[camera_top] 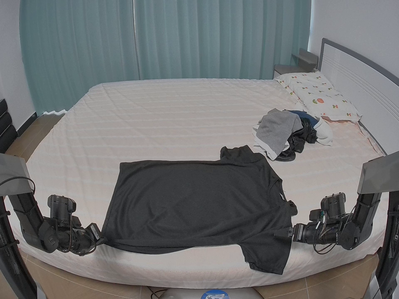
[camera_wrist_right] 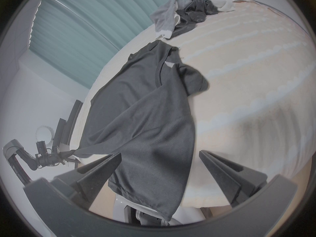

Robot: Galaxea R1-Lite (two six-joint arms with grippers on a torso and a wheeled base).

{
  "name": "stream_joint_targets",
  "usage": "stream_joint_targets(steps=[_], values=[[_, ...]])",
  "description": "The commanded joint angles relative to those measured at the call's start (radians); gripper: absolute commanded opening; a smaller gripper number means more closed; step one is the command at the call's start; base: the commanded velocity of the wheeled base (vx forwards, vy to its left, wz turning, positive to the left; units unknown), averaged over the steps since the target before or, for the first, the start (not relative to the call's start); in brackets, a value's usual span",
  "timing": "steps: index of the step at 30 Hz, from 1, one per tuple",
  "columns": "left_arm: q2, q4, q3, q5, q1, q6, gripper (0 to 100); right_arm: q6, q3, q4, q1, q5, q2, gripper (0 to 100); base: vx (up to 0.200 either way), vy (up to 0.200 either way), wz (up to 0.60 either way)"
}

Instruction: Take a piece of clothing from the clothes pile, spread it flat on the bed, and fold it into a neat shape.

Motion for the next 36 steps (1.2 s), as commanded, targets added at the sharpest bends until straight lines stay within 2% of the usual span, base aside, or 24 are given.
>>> stream_joint_targets(steps=[1, 16, 17, 25, 36], values=[[0.001, -0.001, 0.0, 0.0, 0.003, -0.001, 0, 0.001, -0.002, -0.002, 0.021, -0.003, 0.026, 100, 0.0, 0.0, 0.0], [0.0, -0.001, 0.0, -0.012, 0.008, -0.001, 0, 0.007, -0.028, -0.028, 0.034, -0.011, 0.08, 100, 0.0, 0.0, 0.0], [0.0, -0.001, 0.0, -0.011, 0.008, -0.001, 0, 0.008, -0.028, -0.03, 0.032, -0.011, 0.078, 0, 0.0, 0.0, 0.0], [-0.002, 0.003, 0.0, -0.012, 0.006, -0.001, 0, 0.008, -0.005, -0.069, 0.005, -0.051, 0.069, 0, 0.0, 0.0, 0.0], [-0.012, 0.001, 0.014, -0.006, 0.008, 0.007, 0, 0.002, 0.141, -0.122, -0.032, -0.051, -0.051, 0, 0.0, 0.0, 0.0]])
